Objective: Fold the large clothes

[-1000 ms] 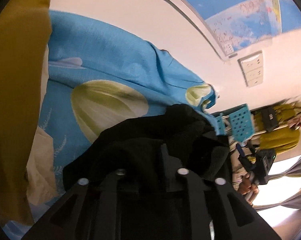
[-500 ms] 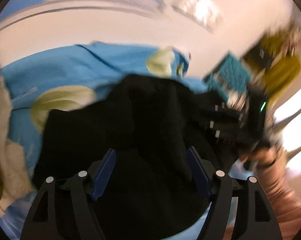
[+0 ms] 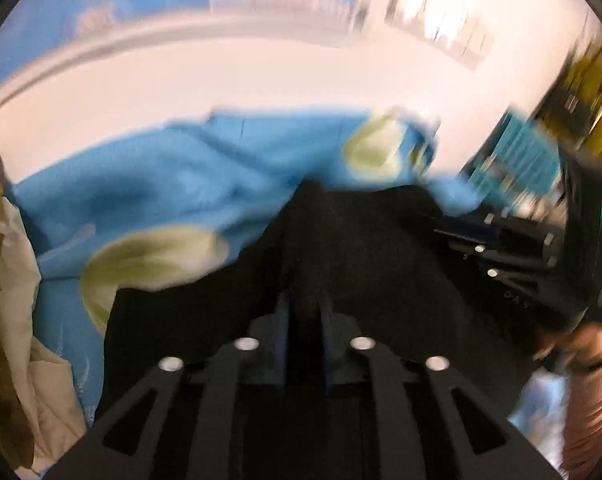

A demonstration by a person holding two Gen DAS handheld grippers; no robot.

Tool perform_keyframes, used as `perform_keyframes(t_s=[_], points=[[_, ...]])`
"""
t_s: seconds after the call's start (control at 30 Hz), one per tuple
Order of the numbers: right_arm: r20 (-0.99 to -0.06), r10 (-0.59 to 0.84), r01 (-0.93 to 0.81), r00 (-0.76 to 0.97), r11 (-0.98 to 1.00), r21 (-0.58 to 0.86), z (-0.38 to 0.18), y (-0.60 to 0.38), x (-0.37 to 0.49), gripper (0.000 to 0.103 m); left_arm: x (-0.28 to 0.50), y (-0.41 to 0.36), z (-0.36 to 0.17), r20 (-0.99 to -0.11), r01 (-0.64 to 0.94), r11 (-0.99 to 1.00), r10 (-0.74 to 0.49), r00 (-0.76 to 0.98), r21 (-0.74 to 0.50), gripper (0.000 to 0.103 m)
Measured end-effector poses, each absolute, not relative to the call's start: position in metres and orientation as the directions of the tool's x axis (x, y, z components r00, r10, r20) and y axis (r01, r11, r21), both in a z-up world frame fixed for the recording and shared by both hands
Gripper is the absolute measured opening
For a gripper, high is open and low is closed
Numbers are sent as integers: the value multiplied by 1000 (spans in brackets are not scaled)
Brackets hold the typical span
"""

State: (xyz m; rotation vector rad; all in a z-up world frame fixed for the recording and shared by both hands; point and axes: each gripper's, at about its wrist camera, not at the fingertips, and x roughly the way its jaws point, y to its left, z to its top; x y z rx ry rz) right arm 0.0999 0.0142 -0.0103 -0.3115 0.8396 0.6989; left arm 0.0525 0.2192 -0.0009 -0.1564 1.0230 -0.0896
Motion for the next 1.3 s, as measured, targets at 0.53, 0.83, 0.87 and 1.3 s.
perform_keyframes(t_s=[0.53,0.83,0.87,1.3], points=[[-637,516,-595,573,796,110,24,-114,14,70,-17,214,19,-744,-45,994,-42,667,-96,59],[-654,419,-517,630,855,50,3,-136,9,78,-45,211,20,-724,-75,994,-4,690,-78,61],[-658,415,-518,628,854,45,0,-134,10,72,-46,211,18,-725,-76,994,-1,689,-73,61],[-607,506,-450,614,855,257,12,-167,7,57,-111,250,9,-725,-173,970,-4,689,-170,71]])
